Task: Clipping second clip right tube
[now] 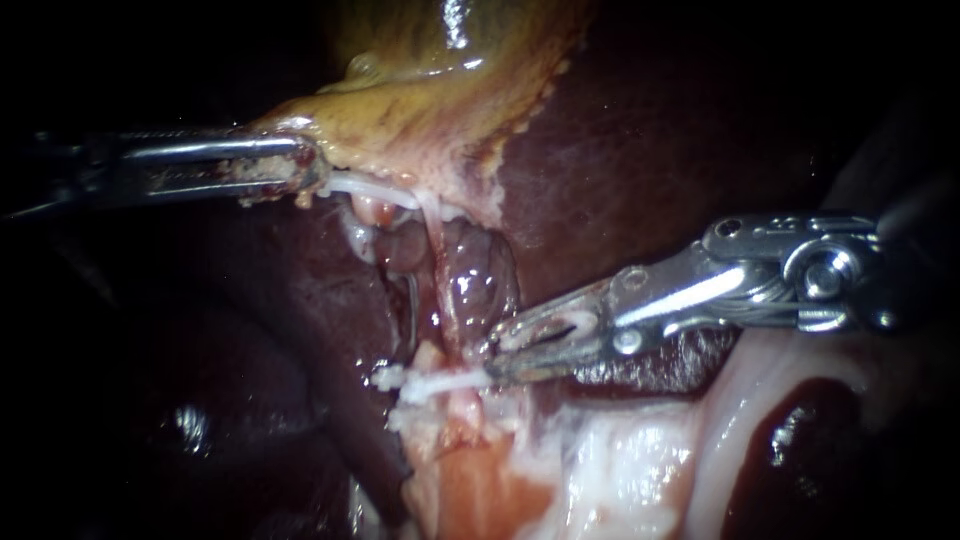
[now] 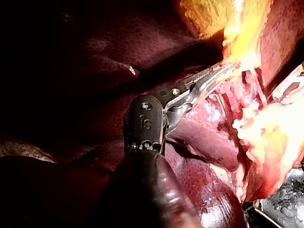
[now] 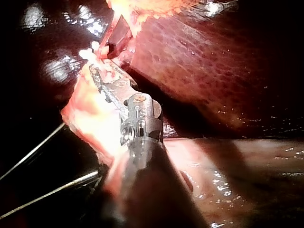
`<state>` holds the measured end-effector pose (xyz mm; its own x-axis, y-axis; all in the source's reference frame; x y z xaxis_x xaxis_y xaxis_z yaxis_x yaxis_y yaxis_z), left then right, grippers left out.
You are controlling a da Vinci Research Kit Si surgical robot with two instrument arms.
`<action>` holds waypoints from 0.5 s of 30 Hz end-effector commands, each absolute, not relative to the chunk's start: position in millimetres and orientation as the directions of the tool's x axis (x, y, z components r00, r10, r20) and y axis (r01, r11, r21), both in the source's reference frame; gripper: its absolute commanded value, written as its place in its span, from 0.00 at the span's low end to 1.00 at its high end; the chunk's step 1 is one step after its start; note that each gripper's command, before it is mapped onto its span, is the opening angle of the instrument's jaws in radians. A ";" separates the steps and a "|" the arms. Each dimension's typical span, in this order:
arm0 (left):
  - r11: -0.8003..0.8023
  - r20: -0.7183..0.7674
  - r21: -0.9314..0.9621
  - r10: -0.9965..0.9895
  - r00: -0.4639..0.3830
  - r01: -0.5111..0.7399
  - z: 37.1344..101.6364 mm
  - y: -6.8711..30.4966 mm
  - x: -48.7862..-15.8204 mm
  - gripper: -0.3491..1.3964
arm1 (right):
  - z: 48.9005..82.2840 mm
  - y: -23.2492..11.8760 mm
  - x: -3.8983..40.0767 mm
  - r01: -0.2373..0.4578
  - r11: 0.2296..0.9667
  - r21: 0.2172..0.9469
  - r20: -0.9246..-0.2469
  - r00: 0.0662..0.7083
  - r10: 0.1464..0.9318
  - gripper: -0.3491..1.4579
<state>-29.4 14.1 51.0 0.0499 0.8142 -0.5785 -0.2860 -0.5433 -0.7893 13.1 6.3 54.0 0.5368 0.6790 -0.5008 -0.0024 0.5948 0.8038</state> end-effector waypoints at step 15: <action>-0.543 -0.579 -0.789 0.814 0.050 -0.286 50.9 14.1 -29.3 0.00 | 54.4 6.2 14.7 -0.022 0.670 0.742 -0.587 0.462 0.665 0.47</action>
<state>-29.4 14.1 50.9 0.0498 0.8140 -0.5788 -0.2858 -0.5437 -0.7892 14.7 6.2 54.5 0.4614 0.6644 -0.5879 -0.0216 0.6709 0.7412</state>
